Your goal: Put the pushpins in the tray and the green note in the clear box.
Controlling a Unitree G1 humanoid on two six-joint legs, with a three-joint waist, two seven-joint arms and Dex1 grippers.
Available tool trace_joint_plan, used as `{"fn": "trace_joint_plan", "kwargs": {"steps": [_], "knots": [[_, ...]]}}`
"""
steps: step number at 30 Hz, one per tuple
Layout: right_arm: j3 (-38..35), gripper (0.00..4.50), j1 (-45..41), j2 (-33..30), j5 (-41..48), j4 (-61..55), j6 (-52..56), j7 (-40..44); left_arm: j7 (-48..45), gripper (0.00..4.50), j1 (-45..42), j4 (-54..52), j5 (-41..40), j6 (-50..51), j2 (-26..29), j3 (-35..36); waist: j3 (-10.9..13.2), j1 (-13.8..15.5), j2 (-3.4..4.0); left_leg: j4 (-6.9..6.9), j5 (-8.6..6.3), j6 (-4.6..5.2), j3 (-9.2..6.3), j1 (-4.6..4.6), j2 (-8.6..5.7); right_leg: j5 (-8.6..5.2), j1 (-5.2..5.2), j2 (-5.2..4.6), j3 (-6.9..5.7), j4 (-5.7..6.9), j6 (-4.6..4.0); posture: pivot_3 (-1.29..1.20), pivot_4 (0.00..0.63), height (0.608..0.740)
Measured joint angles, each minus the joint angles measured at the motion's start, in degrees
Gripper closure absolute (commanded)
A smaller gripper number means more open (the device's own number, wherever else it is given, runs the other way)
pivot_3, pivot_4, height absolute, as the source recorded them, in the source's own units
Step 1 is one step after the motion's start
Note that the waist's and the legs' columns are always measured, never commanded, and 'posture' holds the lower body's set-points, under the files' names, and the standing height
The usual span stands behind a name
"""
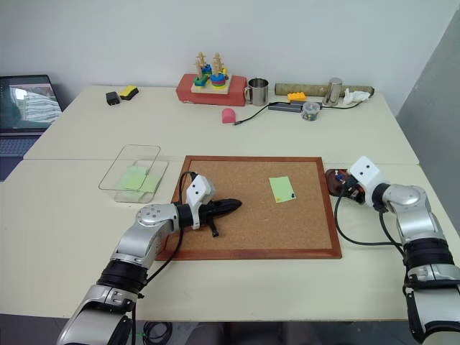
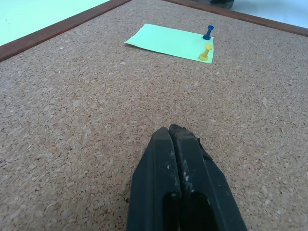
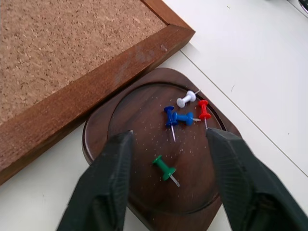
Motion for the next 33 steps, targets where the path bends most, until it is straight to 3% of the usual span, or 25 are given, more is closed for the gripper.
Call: {"fn": "trace_joint_plan", "kwargs": {"steps": [7,13,16,25,32,33], "knots": [[-2.45,1.50,-0.02,-1.90,2.77,-4.61,3.69,2.36,0.00,4.50,0.00,0.13,0.05,-0.42,0.00,-0.01,0.00,0.02,0.00,0.00,0.00,0.00,-0.01,0.00,0.00,0.00,0.00,0.00,0.00,0.00,0.00,0.00,0.150,0.740],[-3.68,1.50,5.64,-3.07,11.03,-20.11,11.47,10.42,-0.05,4.50,-0.12,0.58,0.22,-0.72,-0.01,0.02,0.00,0.03,0.00,0.00,0.00,0.00,-0.08,0.00,0.02,0.00,0.03,0.02,-0.07,0.00,0.00,0.00,0.150,0.740],[-1.71,1.50,7.08,0.03,12.44,-24.79,13.36,10.84,-0.05,4.50,-0.13,0.63,0.28,-0.72,0.13,0.13,0.00,-0.05,0.00,0.03,0.00,0.00,-0.07,0.02,0.01,0.01,0.04,0.02,-0.03,0.02,0.02,0.00,0.150,0.740],[3.85,1.50,6.25,8.22,9.84,-22.84,11.77,6.36,-0.22,4.50,-0.14,0.66,0.51,-0.80,0.15,0.08,0.00,-0.02,0.00,0.02,0.00,0.00,-0.07,0.02,0.02,0.02,0.03,0.04,-0.03,0.00,0.04,0.00,0.150,0.740],[4.69,1.50,5.86,9.67,8.69,-18.82,9.07,5.78,-0.16,4.50,-0.12,0.64,0.54,-0.78,0.15,0.09,0.00,-0.02,0.00,0.01,0.00,0.00,-0.07,0.02,0.02,0.02,0.03,0.04,-0.04,0.00,0.04,0.00,0.150,0.740],[4.70,1.67,5.83,10.10,8.70,-18.33,8.66,5.76,-0.11,4.50,-0.12,0.64,0.55,-0.78,0.15,0.09,0.00,-0.02,0.00,0.01,0.00,0.00,-0.08,0.02,0.02,0.02,0.03,0.04,-0.04,0.01,0.04,0.00,0.150,0.740]]}}
